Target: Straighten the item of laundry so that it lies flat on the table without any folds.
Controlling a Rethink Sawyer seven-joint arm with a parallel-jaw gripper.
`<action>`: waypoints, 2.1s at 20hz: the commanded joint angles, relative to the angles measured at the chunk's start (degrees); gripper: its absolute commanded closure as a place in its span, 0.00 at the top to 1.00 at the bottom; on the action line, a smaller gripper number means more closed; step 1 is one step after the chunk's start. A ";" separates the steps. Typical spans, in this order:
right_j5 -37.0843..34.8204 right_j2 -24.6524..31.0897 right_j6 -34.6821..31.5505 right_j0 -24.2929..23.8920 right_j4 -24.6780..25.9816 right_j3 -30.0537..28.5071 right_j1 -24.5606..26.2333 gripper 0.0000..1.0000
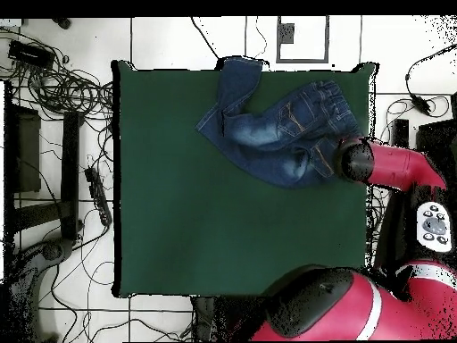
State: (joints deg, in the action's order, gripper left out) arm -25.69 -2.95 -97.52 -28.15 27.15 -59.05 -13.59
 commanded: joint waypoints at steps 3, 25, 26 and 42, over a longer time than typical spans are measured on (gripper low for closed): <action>2.52 -4.53 -15.83 2.53 -1.83 -21.45 -2.46 0.00; -1.96 -15.19 -3.45 8.18 8.11 -27.07 -3.47 0.00; -2.53 -15.00 -2.56 8.17 8.32 -27.36 -3.55 0.00; -7.46 -17.50 -3.06 12.19 9.71 -28.67 -1.01 0.00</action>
State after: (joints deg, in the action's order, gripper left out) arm -23.20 -19.59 -98.80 -19.04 34.40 -79.98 -18.70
